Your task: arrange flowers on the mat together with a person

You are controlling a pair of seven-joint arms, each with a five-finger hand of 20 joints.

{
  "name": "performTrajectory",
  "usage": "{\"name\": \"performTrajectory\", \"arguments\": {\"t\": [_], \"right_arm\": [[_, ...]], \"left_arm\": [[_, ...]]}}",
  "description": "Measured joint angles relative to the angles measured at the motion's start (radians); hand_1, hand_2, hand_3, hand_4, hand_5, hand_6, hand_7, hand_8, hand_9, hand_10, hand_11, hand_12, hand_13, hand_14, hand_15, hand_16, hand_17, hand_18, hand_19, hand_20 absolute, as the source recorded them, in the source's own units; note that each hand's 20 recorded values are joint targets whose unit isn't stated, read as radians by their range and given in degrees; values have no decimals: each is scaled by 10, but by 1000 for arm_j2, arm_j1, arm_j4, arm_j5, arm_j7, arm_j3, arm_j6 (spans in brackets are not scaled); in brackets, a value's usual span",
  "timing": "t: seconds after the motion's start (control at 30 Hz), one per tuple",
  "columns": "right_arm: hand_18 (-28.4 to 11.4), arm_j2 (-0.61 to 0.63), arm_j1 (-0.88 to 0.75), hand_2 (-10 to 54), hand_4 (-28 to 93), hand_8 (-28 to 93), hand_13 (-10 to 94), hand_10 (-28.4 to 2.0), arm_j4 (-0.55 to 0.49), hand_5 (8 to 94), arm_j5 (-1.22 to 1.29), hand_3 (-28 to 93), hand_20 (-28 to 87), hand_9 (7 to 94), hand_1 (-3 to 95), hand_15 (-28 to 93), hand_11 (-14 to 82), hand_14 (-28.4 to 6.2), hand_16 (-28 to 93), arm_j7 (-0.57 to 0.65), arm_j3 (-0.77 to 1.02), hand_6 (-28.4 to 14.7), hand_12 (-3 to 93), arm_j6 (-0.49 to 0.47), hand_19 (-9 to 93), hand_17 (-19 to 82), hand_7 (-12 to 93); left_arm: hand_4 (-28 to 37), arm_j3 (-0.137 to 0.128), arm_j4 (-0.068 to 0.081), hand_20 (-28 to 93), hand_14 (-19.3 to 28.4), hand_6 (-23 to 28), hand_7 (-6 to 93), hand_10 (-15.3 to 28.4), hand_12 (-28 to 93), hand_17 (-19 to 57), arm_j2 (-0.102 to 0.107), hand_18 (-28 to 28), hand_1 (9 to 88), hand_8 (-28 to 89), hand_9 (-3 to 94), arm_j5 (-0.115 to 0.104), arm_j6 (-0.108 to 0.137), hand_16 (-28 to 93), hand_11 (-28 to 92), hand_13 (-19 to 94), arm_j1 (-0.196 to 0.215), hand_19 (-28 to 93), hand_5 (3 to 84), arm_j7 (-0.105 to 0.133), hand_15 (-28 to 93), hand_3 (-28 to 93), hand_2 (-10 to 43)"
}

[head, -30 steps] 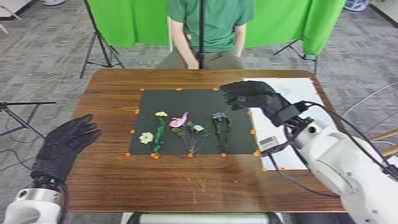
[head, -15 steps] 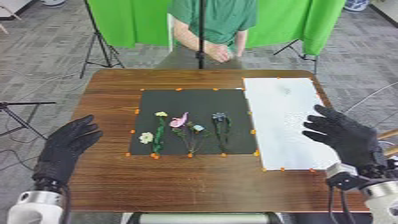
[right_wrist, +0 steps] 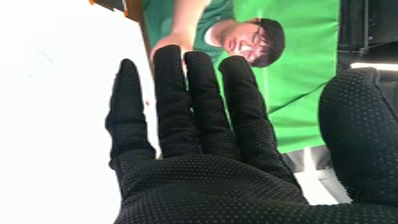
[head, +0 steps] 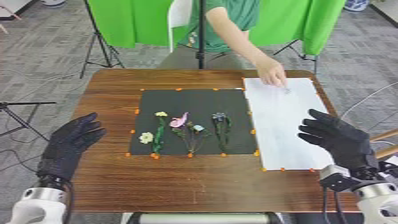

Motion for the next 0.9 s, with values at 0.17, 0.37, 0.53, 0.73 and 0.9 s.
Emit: {"name": "performTrajectory", "arguments": {"t": [0.17, 0.37, 0.53, 0.73, 0.9], "right_arm": [[-218, 1, 2, 70, -231, -94, 381, -156, 0, 451, 0, 856, 270, 456, 150, 304, 158, -138, 245, -4, -11, -50, 234, 19, 512, 119, 169], [-217, -4, 15, 71, -232, -93, 386, -157, 3, 458, 0, 857, 269, 462, 151, 312, 162, -139, 243, -3, -25, -49, 235, 21, 513, 120, 172], [-217, -4, 16, 71, -232, -95, 384, -157, 3, 460, 0, 860, 270, 463, 151, 314, 164, -139, 239, -4, -26, -50, 234, 21, 513, 120, 173], [-217, -5, 25, 73, -232, -95, 388, -157, 5, 461, -3, 860, 269, 465, 151, 320, 166, -139, 237, 0, -34, -48, 234, 20, 514, 121, 176], [-217, -3, 30, 74, -233, -97, 386, -157, 6, 462, -3, 859, 269, 465, 151, 320, 168, -139, 234, -2, -43, -49, 234, 25, 516, 121, 177]], "left_arm": [[-217, -1, 2, 87, 180, 55, 242, 159, 175, -22, 1, 238, 296, -94, 370, 1, -2, -1, 347, 320, 10, 569, 432, -3, 475, 702, 73], [-216, -9, 1, 88, 180, 55, 242, 160, 175, -22, 1, 239, 296, -95, 370, 0, -3, -1, 348, 321, 5, 570, 434, -6, 475, 702, 73], [-216, -8, 2, 87, 180, 56, 241, 159, 174, -22, 2, 238, 295, -93, 370, 1, -7, -1, 346, 321, 7, 570, 433, -9, 475, 703, 73], [-217, -8, 2, 88, 181, 55, 241, 160, 175, -22, 2, 238, 295, -93, 371, 1, -8, -1, 348, 321, 3, 570, 433, -13, 475, 703, 73], [-217, -9, 3, 88, 181, 55, 240, 160, 174, -22, 3, 238, 295, -94, 371, 2, -11, -1, 346, 322, 0, 569, 433, -16, 475, 703, 73]]}}
